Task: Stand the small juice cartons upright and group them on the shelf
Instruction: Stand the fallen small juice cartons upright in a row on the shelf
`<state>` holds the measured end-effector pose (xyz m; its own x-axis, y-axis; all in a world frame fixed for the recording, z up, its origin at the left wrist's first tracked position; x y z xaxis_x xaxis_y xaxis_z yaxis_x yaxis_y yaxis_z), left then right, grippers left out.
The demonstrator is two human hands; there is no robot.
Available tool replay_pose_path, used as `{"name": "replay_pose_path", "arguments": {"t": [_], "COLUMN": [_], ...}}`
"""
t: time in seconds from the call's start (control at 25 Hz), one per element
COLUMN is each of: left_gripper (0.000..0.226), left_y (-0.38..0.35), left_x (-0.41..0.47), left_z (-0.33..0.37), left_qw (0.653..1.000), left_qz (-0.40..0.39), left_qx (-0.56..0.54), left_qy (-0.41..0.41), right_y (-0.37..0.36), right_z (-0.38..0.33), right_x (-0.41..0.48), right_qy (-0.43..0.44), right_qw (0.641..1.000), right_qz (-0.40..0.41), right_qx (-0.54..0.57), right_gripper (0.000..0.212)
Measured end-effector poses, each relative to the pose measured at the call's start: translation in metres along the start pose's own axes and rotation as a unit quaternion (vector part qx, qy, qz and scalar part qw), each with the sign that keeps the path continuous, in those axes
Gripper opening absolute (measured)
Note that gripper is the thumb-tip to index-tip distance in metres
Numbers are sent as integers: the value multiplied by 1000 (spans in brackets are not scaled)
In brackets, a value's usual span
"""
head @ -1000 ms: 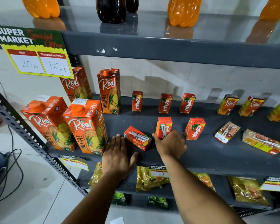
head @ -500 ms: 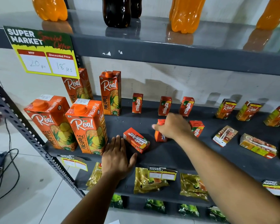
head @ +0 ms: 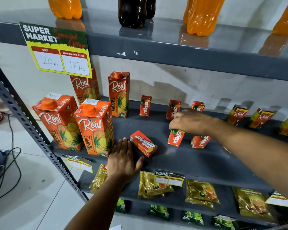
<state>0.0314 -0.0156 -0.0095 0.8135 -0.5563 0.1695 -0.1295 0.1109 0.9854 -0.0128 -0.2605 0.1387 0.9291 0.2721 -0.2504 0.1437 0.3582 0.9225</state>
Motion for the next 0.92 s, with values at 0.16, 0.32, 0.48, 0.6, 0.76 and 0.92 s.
{"name": "replay_pose_path", "arguments": {"t": [0.16, 0.32, 0.48, 0.6, 0.76, 0.92], "left_gripper": [85, 85, 87, 87, 85, 86], "left_y": [0, 2, 3, 3, 3, 3], "left_x": [0, -1, -2, -1, -1, -1], "left_z": [0, 0, -1, 0, -1, 0], "left_qw": [1000, 1000, 1000, 1000, 1000, 1000], "left_qz": [1, 4, 1, -2, 1, 3], "left_qx": [-2, -4, -9, -11, -10, -7], "left_qy": [-1, -6, -7, -3, -7, -8], "right_y": [14, 31, -8, -13, 25, 48], "right_z": [-19, -74, -109, -109, -82, -71], "right_x": [-5, 21, 43, 43, 51, 63], "right_qy": [-14, -164, -311, -331, -219, -81], "right_qw": [994, 915, 860, 855, 936, 978], "right_qz": [13, 36, -56, -22, 75, 55], "right_qx": [105, 367, 401, 397, 264, 182], "right_gripper": [69, 59, 56, 49, 38, 25]}}
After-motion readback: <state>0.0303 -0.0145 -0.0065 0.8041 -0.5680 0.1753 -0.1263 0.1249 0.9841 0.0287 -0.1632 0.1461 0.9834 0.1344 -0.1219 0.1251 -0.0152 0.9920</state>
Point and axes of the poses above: each hand's wrist, its own x-axis towards the middle knuckle, its own y-axis out of the back of the hand, z = x × y, the point moved 3 cm from there along x, towards the middle knuckle, and after that the axes turned 8 degrees about x, right-handed, at the moved point
